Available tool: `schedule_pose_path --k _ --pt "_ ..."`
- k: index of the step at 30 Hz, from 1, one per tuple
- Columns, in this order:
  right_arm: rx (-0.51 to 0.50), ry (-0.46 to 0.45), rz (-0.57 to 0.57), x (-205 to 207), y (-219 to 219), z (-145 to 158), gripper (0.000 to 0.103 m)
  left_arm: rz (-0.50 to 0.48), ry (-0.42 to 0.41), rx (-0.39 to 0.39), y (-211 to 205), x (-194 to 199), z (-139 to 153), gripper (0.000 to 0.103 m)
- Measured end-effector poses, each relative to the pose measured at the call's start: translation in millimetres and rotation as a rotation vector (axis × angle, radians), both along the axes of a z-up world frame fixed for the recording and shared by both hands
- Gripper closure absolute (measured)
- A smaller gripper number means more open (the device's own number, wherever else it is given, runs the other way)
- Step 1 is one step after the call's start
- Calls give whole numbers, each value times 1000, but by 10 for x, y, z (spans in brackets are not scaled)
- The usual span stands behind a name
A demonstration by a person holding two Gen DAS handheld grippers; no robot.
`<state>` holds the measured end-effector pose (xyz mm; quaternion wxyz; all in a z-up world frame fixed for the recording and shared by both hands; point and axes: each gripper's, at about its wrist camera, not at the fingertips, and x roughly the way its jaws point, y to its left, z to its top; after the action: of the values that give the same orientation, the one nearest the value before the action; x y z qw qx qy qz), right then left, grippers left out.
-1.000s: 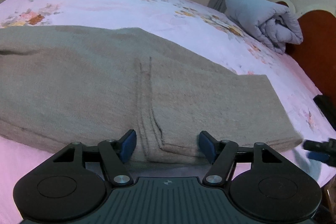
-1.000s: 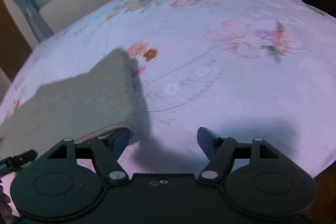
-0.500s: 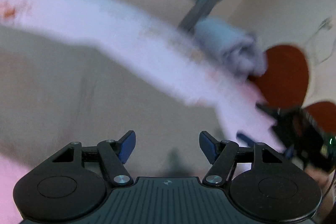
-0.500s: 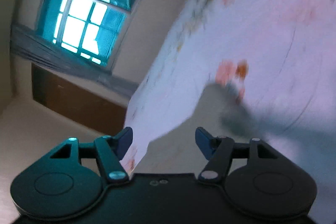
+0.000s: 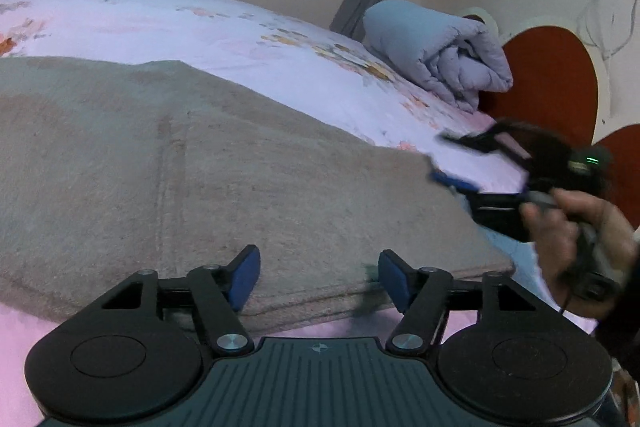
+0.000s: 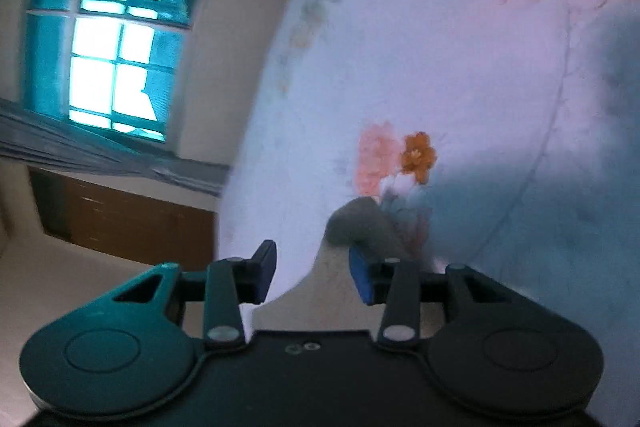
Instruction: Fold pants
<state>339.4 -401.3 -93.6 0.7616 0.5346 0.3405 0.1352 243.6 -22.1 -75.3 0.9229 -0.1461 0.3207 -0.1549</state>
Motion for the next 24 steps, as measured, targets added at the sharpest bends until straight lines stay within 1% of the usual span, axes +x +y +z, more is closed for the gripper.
schedule_pose_path --k 1,2,3,4,5,6,7,8,9,10,11,12,13,14,15,16,17,18,20,21,22,23,24 --pt "6 39 -2 90 -12 -108 81 -2 1 3 -6 8 10 37" --pt "28 59 4 145 -35 -198 85 -3 3 2 -22 30 27 37" --pt "43 65 11 159 -53 -230 87 -3 6 0 -21 37 32 37" --pt "45 57 28 161 -70 -231 87 -2 6 -3 -15 40 33 36" --pt "29 42 47 159 -77 -212 87 -1 5 -5 -11 24 25 36" --pt "24 36 48 116 -94 -185 84 -1 2 -5 -13 18 27 36" --pt "37 10 35 78 -101 -106 71 -2 0 -3 -24 31 17 35" --pt "53 -48 18 16 -106 -16 70 -3 -2 1 -33 28 19 35" --pt "59 -82 11 7 -81 36 70 4 -4 -2 -30 16 34 34" --pt "70 -96 16 23 -63 62 70 16 -5 -13 -24 7 47 34" --pt "93 -91 27 66 -45 45 70 34 -15 -15 -14 -11 75 34" --pt "109 -66 31 117 -21 -11 70 72 -42 -5 -5 -41 114 34" --pt "91 -23 28 142 -14 -78 76 115 -61 19 14 -75 148 31" --pt "55 18 29 152 -18 -145 84 143 -48 35 40 -65 151 29" --pt "40 29 33 128 -31 -172 91 142 -15 24 86 -21 127 29" --pt "39 22 39 84 -38 -156 84 129 -6 22 110 -3 124 29" --pt "22 13 45 20 -35 -90 75 118 -7 30 124 6 142 28" --pt "1 -30 59 -64 -15 11 70 115 -8 38 130 7 153 29" --pt "7 -118 94 -316 8 128 70 114 1 61 117 24 142 29" --pt "9 -122 106 -440 4 114 69 111 5 82 81 38 141 28" --pt "-34 -88 121 -495 42 55 70 105 8 110 26 56 147 26" --pt "-110 -26 132 -540 69 -34 79 98 10 134 -20 67 159 25" --pt "-118 -7 121 -606 51 -111 89 93 14 158 -73 72 194 24"
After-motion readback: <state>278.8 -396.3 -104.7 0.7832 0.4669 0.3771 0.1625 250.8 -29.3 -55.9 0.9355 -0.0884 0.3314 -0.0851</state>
